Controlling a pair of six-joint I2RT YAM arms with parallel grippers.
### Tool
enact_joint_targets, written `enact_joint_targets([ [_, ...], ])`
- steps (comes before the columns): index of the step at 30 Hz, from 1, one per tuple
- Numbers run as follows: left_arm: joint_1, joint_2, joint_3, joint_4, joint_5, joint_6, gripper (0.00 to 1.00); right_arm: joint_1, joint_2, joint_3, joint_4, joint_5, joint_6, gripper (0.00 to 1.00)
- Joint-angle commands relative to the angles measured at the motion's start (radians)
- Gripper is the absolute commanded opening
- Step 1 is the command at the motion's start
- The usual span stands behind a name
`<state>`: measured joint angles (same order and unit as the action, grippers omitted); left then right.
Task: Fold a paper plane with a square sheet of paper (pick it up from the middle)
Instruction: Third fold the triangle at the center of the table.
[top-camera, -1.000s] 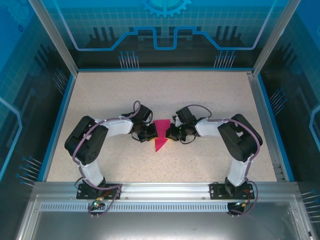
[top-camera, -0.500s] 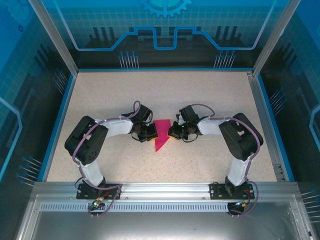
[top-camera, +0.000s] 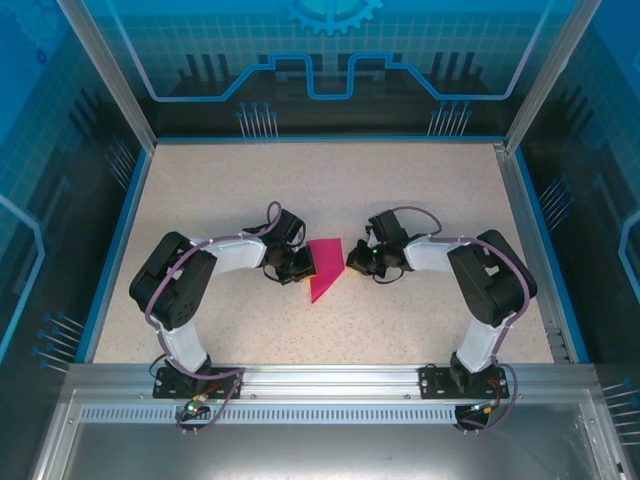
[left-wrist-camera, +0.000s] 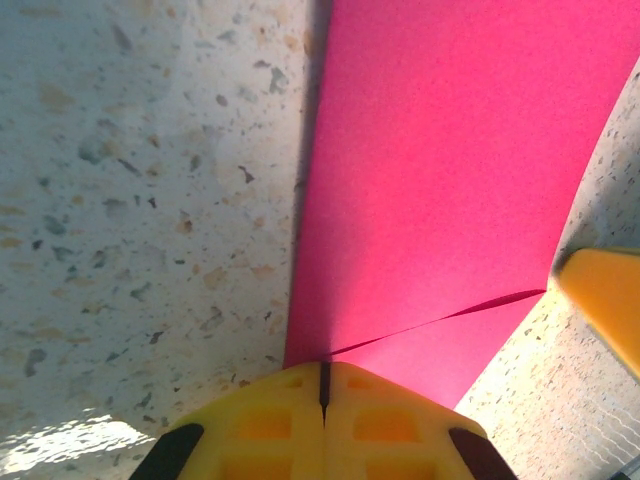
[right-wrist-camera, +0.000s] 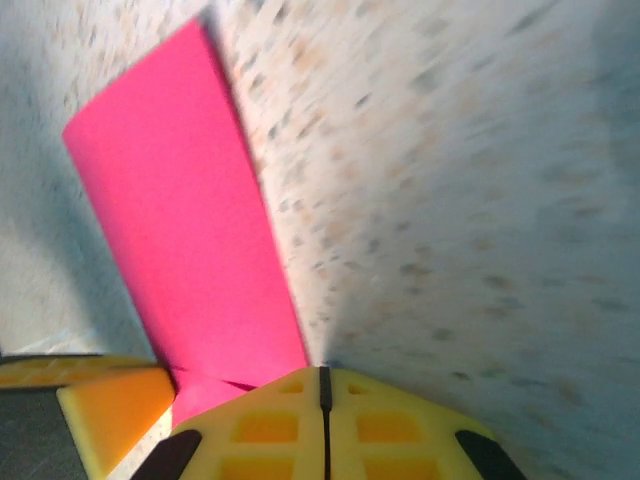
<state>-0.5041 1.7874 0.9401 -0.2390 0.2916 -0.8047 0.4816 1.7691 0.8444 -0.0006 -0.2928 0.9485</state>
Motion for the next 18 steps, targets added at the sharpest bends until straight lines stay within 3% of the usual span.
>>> enact_joint_targets([
  [1,-0.001,0.058,-0.028,-0.075,-0.079,0.025,0.04,0.01,-0.076,-0.009,-0.063,0.084,-0.011,0.07],
  [10,-0.002,0.062,-0.035,-0.062,-0.078,0.021,0.04,0.192,-0.071,-0.051,0.105,-0.08,0.123,0.07],
  [18,-0.002,0.06,-0.038,-0.06,-0.075,0.025,0.04,0.272,0.003,-0.044,0.19,-0.11,0.197,0.07],
])
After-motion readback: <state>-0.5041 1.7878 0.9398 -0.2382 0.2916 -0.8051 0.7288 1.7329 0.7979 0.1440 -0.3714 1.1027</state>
